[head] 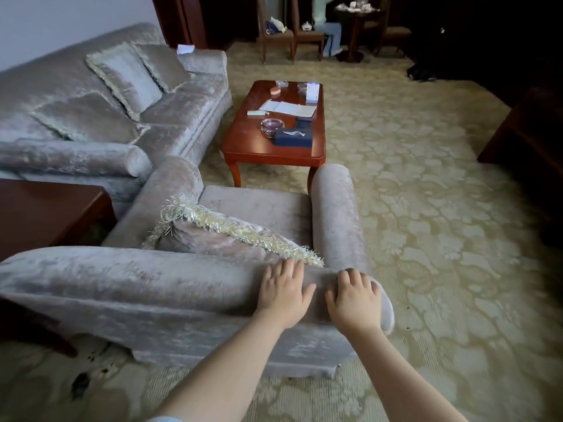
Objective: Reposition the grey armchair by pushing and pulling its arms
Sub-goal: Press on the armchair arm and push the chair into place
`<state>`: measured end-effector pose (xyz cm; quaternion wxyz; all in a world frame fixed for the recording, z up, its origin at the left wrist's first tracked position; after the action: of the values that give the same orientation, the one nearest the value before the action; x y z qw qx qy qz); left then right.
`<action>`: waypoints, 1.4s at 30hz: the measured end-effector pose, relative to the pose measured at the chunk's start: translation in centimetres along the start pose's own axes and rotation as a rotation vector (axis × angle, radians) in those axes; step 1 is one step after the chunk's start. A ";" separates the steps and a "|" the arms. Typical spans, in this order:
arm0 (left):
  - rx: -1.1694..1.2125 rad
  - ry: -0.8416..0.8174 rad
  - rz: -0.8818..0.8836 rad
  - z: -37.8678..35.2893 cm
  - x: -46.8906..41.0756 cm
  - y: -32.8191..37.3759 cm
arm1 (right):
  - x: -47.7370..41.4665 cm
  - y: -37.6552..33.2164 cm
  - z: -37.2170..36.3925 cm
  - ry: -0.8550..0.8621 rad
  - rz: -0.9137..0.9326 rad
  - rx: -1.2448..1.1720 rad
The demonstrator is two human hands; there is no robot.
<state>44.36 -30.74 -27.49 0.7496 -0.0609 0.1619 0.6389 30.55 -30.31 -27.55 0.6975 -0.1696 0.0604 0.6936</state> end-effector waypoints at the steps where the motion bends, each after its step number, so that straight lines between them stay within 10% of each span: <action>1: -0.023 -0.002 0.023 0.2 0.1 -1.5 | 0.1 -1.5 0.0 0.002 0.040 -0.036; 9: -0.176 -0.072 0.203 1.9 4.1 -16.9 | 0.4 -16.4 -2.7 -0.077 0.323 -0.149; 22: -0.055 0.136 0.066 2.8 4.0 -18.0 | 0.1 -17.0 -3.1 0.030 0.298 -0.113; 30: -0.072 -0.074 0.187 1.0 3.8 -19.1 | -0.6 -17.4 -3.7 -0.375 0.425 -0.006; 35: -0.122 -0.118 0.458 0.7 3.9 -19.7 | -3.9 -16.1 1.0 -0.301 0.687 0.096; 42: 0.063 0.073 1.324 0.6 6.1 -13.5 | -10.2 -12.5 9.1 -0.075 0.817 0.094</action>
<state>58.45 -27.20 -30.48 0.1940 0.0520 0.2089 0.9571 41.19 -36.80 -13.88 0.3735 -0.0742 0.1290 0.9156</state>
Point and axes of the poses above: each hand's wrist, its own x-axis away from the middle knuckle, its own z-axis out of the back of the hand, y = z × x, the point moved 9 cm from there along -x, towards the middle knuckle, and after that the axes turned 15 degrees about y, right-handed, at the moved point
